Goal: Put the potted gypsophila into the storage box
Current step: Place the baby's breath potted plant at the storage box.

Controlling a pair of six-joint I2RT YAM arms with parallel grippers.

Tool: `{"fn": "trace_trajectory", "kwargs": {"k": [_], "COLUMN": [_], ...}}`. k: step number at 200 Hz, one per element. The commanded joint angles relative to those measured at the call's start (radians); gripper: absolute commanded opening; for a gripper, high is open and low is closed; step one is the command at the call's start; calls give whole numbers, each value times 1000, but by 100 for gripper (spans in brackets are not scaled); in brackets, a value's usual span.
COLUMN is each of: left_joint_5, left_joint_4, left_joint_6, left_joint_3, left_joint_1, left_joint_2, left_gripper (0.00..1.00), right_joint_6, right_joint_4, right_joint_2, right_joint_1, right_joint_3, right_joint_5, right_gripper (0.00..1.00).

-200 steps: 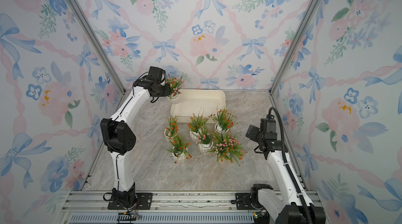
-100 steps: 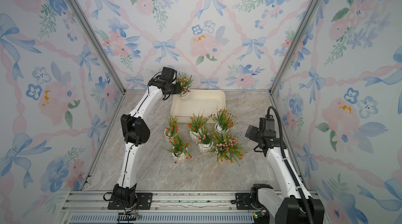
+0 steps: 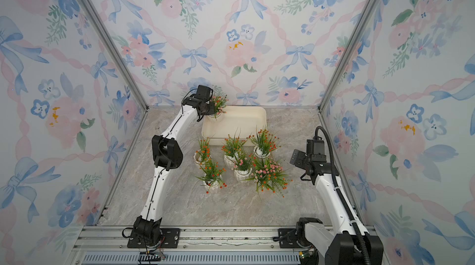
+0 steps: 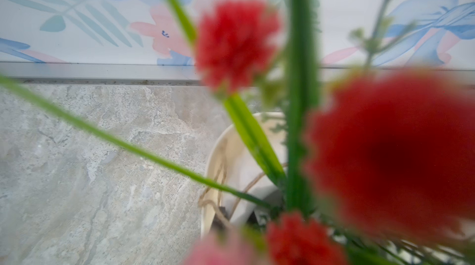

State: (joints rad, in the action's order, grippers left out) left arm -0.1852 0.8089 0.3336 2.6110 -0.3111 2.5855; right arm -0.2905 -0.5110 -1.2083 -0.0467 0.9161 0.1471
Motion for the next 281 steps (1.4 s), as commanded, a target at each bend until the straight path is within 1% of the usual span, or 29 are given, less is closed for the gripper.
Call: {"fn": "trace_trajectory", "kwargs": {"k": [1, 32, 74, 157, 199, 211, 228, 257, 281], "left_joint_5": [-44, -77, -75, -8, -6, -5, -5, -6, -5], "left_joint_4": [-69, -83, -122, -138, -138, -137, -137, -138, -137], "left_joint_6": [27, 36, 40, 54, 56, 56, 61, 67, 71], "left_joint_3": [43, 43, 43, 38, 29, 29, 30, 30, 30], "left_joint_1": [-1, -2, 4, 28, 29, 31, 32, 37, 41], "left_joint_2": [8, 15, 27, 68, 73, 72, 71, 68, 65], "left_gripper": [0, 0, 0, 0, 1, 6, 22, 41, 45], "right_joint_6": [19, 14, 9, 9, 7, 7, 7, 7, 7], "right_joint_4": [-21, -7, 9, 15, 17, 16, 16, 16, 14], "right_joint_2": [0, -7, -14, -27, -28, -29, -30, -30, -28], "right_joint_1": [-15, -18, -18, -20, -20, -21, -20, -21, -20], "right_joint_3": [8, -4, -7, -7, -7, -8, -8, -8, -7], "right_joint_5": [13, 3, -4, -3, -4, -4, -6, -8, -7], "right_gripper": [97, 97, 97, 97, 97, 97, 97, 97, 97]}}
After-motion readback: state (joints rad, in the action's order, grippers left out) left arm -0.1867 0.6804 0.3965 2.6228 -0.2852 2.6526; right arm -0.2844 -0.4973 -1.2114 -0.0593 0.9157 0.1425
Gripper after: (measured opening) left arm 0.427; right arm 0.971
